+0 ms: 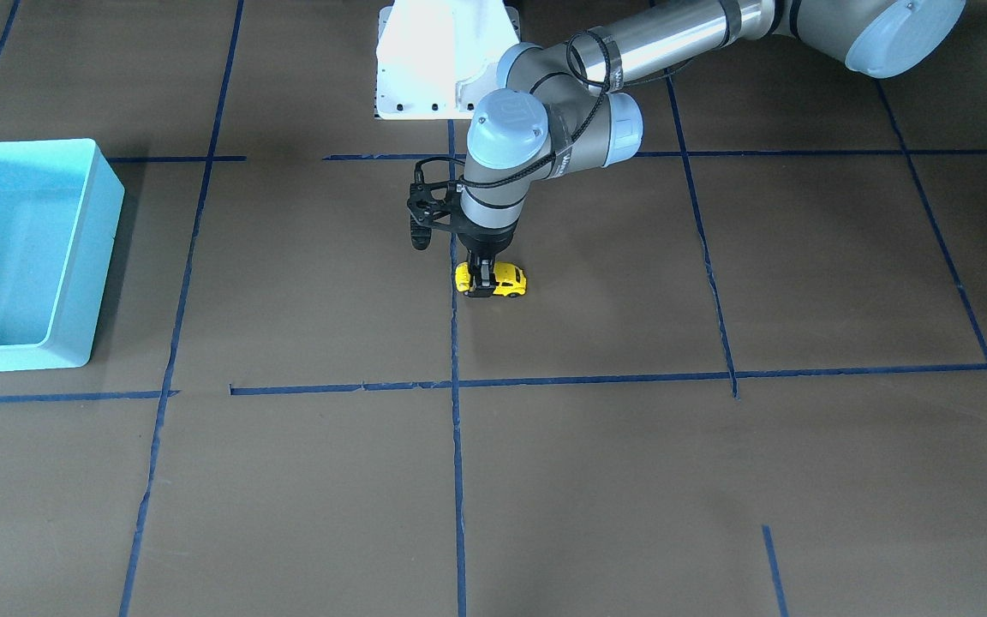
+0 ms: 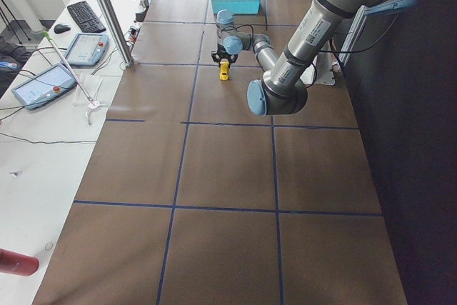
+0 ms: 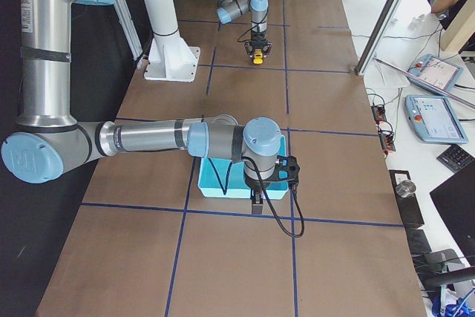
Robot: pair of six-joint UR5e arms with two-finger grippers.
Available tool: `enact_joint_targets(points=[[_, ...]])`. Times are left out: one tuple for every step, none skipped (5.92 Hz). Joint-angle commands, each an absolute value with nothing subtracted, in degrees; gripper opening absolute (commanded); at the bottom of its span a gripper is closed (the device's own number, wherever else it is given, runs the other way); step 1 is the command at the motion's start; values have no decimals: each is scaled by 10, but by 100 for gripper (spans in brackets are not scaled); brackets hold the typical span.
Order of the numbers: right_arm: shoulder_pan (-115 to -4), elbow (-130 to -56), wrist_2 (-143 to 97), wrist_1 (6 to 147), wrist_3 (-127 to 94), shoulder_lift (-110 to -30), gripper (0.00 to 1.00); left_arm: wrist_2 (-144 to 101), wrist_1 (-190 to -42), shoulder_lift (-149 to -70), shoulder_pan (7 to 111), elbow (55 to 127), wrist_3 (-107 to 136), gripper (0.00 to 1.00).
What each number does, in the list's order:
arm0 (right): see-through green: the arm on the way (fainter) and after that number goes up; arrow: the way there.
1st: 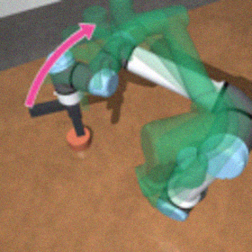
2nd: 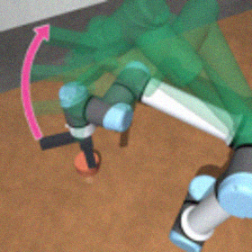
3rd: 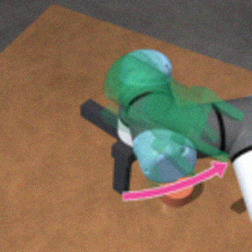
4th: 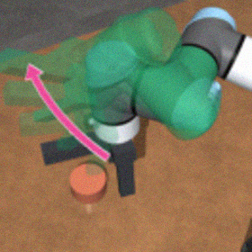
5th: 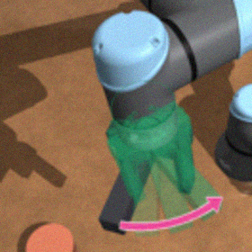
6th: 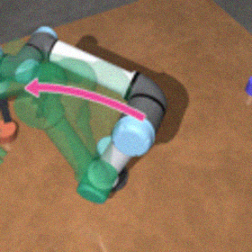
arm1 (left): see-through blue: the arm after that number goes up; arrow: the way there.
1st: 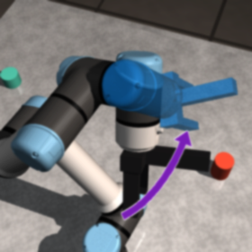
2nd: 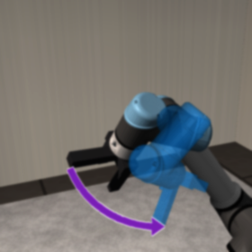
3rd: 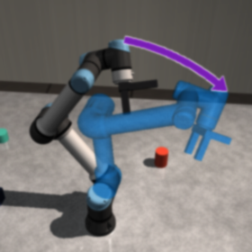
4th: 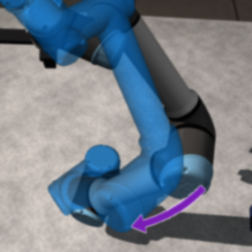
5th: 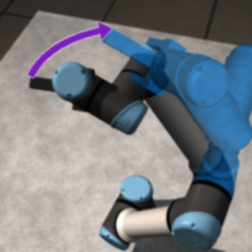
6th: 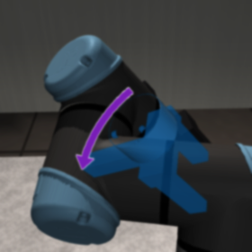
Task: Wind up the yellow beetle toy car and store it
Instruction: 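Drag the car backward again with the left gripper to wind it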
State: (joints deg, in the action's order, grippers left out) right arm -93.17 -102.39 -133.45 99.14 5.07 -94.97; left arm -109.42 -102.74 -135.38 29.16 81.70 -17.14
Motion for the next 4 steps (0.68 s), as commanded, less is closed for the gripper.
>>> enact_joint_targets(points=[[-932, -1024, -1335, 991, 50, -949, 100, -1094, -1028, -1329, 292, 845, -171, 0], [-932, -1024, -1335, 991, 50, -949, 100, -1094, -1027, -1325, 292, 845, -171, 0], [-932, -1024, -1335, 991, 50, -949, 100, -1094, -1027, -1326, 292, 846, -171, 0], [-932, -1024, -1335, 991, 50, -949, 100, -1112, -1027, -1330, 292, 846, -171, 0]])
